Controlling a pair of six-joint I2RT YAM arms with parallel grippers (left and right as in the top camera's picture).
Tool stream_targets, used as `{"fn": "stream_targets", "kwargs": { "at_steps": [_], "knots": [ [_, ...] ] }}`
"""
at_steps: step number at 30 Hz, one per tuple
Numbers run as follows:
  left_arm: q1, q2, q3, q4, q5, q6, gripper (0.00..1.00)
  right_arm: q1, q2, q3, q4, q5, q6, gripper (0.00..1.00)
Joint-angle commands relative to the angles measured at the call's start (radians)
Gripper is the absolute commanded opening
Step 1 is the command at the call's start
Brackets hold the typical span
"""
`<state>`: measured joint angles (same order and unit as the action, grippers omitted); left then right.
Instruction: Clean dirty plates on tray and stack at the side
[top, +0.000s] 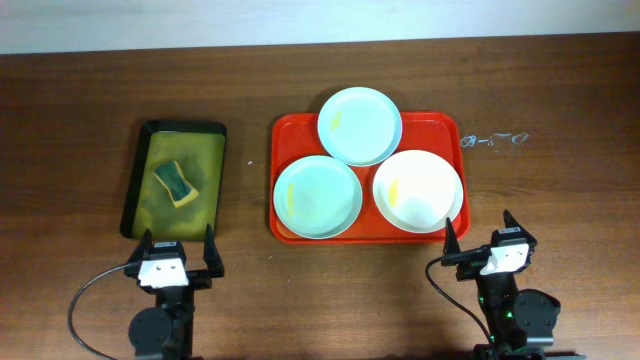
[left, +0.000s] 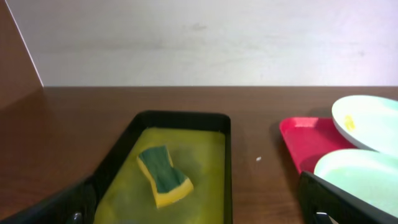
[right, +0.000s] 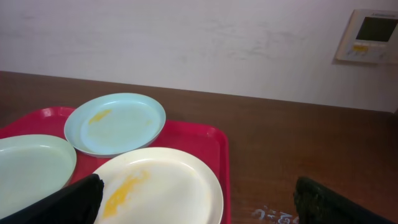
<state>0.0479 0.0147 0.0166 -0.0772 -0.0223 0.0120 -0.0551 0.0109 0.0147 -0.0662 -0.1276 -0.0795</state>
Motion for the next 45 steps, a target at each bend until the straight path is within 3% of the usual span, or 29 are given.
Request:
{"fn": "stream_targets", "kwargs": {
  "at_steps": [1, 4, 5, 7, 9, 11, 14, 16, 19, 21, 23, 24, 26, 28, 34, 39, 44, 45],
  "knots": [
    [-0.002, -0.008, -0.007, 0.018, 0.303, -0.149, 0.99, 0.009, -0.005, -0.009, -0.001, 0.009, 0.001, 0.98],
    [-0.002, -0.008, -0.006, 0.1, 0.806, -0.394, 0.99, 0.009, -0.005, -0.009, -0.001, 0.009, 0.002, 0.98],
    [-0.002, -0.008, -0.006, 0.147, 0.869, -0.436, 0.99, 0.009, -0.005, -0.009, -0.001, 0.009, 0.001, 0.98],
    [-0.002, -0.008, -0.006, 0.302, 0.909, -0.465, 0.99, 0.009, -0.005, -0.009, -0.001, 0.009, 0.001, 0.98],
    [-0.001, -0.008, -0.002, 0.583, 0.889, -0.465, 0.99, 0.009, -0.005, -0.009, -0.001, 0.009, 0.002, 0.98],
    [-0.001, -0.006, 0.052, 0.628, 0.782, -0.463, 0.99, 0.009, -0.005, -0.009, -0.001, 0.009, 0.002, 0.98],
    [-0.001, 0.059, 0.235, 0.412, 0.678, -0.305, 0.99, 0.009, -0.005, -0.009, -0.001, 0.009, 0.001, 0.98],
    [-0.001, 0.181, 0.44, 0.071, 0.521, -0.221, 0.99, 0.009, -0.005, -0.009, -0.001, 0.009, 0.002, 0.99],
    [-0.002, 0.542, 0.787, -0.409, 0.487, 0.02, 0.99, 0.009, -0.005, -0.009, -0.001, 0.009, 0.002, 0.98],
    [-0.002, 0.764, 0.959, -0.6, 0.573, 0.092, 0.99, 0.009, -0.005, -0.009, -0.001, 0.009, 0.001, 0.99],
    [-0.001, 1.009, 1.145, -0.757, 0.476, 0.101, 0.99, 0.009, -0.005, -0.009, -0.001, 0.009, 0.002, 0.98],
    [0.002, 1.071, 1.188, -0.776, 0.403, 0.05, 0.99, 0.009, -0.005, -0.009, -0.001, 0.009, 0.001, 0.98],
    [0.036, 1.241, 1.289, -0.807, 0.224, -0.195, 0.99, 0.009, -0.005, -0.009, -0.001, 0.009, 0.001, 0.98],
    [0.082, 1.353, 1.321, -0.793, 0.205, -0.286, 0.99, 0.009, -0.005, -0.009, -0.001, 0.008, 0.001, 0.98],
    [0.188, 1.604, 1.321, -0.724, 0.19, -0.304, 0.99, 0.009, -0.005, -0.009, -0.001, 0.008, 0.002, 0.98],
    [0.195, 1.779, 1.321, -0.632, 0.19, -0.304, 0.99, 0.009, -0.005, -0.009, -0.001, 0.008, 0.001, 0.98],
    [0.192, 1.858, 1.321, -0.565, 0.029, -0.364, 0.99, 0.009, -0.005, -0.009, -0.001, 0.008, 0.001, 0.98],
    [0.191, 1.866, 1.321, -0.559, 0.021, -0.364, 0.95, 0.009, -0.005, -0.009, -0.001, 0.009, 0.002, 0.98]
  ]
}}
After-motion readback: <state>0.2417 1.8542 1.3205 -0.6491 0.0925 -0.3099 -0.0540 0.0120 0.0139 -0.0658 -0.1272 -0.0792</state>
